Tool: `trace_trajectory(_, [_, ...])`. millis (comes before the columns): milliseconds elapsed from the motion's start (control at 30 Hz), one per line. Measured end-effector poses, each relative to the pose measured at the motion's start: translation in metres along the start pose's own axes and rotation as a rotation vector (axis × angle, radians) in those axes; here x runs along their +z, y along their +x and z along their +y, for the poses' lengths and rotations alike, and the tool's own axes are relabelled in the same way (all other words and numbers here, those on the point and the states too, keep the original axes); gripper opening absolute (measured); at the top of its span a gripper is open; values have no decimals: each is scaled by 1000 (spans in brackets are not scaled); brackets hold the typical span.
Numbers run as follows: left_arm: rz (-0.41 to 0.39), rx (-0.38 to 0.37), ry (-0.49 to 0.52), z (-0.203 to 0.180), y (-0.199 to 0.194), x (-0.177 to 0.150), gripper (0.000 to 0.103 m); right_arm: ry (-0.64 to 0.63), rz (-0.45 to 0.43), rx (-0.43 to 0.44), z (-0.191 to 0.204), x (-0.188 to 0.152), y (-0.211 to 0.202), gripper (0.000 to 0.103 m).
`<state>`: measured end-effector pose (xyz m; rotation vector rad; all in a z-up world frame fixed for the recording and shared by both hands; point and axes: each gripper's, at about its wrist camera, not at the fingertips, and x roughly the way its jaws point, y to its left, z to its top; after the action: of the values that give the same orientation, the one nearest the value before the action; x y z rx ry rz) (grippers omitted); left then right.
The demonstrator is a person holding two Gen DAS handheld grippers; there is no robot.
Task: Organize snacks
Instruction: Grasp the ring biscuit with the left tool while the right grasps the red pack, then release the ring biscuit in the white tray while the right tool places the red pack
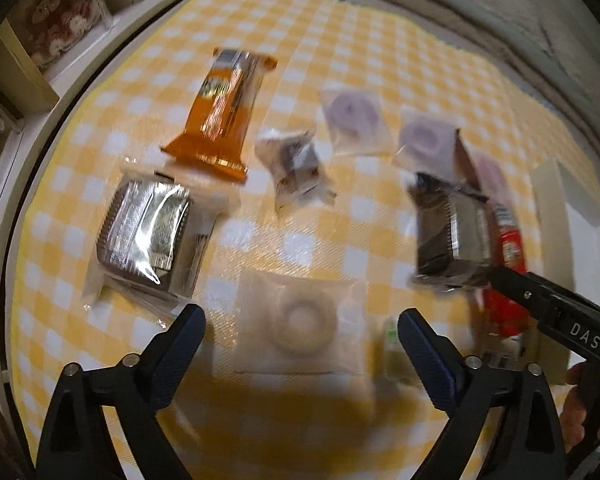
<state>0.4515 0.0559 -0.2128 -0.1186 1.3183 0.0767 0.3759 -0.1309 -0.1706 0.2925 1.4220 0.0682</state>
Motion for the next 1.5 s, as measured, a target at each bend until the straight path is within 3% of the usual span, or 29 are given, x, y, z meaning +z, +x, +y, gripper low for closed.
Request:
trace_trajectory(200, [79,-7,12,-5,30,4,96,-1,21,-34,0,-2,9,60])
trace_trajectory(267, [89,29,12,-5,42,6,87,-4,18,-32,0,-3,9,55])
trace_trajectory(367, [76,53,7,-6,47,10,76,-18,14,-36,2,-4,10,44])
trace_trajectory(700, [35,27,-6,-1,27,9,61,-56,-46,-79,1,1,-12,37])
trace_trajectory(900, [-58,-3,-22,1,-14,5,60,-60,-117,-88,-4,-3,-36,36])
trace_trajectory(1100, [-189,-50,-35,-1,-56,5,60,-67,-244,-63,-7,-8,-73,35])
trace_trajectory(1300, [-313,-57,9,-24,-108,-14,60,-90,-387,-21,-4,-16,-114,35])
trace_trajectory(1500, [-414,-94,56,-49,-188,-57,60,-118,-556,14,-10,-33,-160,35])
